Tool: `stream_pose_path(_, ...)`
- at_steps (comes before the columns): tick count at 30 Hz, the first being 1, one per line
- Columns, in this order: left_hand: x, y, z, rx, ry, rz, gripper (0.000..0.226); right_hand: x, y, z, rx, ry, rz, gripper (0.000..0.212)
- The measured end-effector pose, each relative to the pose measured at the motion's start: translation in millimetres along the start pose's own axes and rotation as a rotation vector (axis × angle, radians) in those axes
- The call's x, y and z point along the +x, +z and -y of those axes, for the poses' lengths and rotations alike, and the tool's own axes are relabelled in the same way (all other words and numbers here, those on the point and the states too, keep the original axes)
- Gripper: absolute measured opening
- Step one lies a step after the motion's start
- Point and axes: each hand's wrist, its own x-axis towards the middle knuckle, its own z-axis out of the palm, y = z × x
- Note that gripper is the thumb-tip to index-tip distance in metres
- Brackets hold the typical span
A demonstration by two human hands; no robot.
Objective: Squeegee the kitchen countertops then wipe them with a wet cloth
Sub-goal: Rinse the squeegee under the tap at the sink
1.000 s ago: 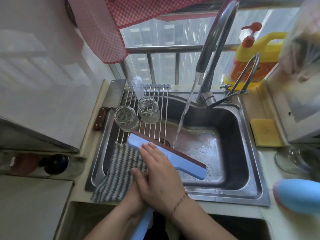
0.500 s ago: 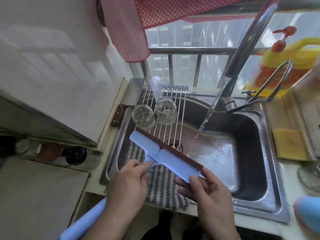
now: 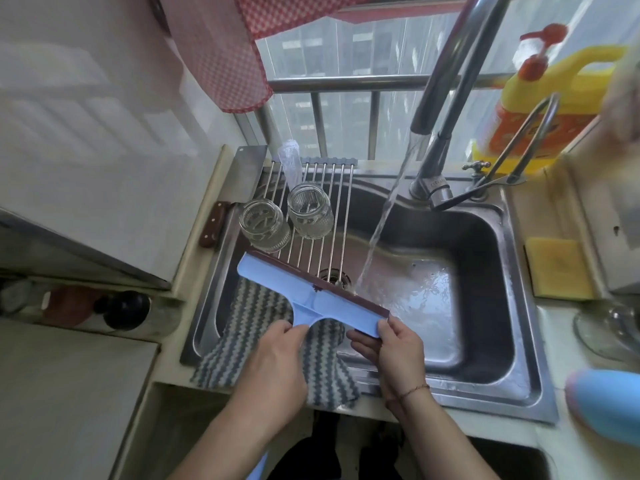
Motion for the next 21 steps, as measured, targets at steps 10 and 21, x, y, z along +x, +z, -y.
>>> stream_pose_path(10, 5, 19, -40, -0.096, 0.074, 0.186, 0.03, -17, -71, 26, -0.025, -0.039, -0.154, 0.022)
stream_pose_path(21, -14, 31, -55, -0.346, 0.068, 0.375, 0.04, -75, -110, 70, -0.097, -0.271, -0.271, 0.03)
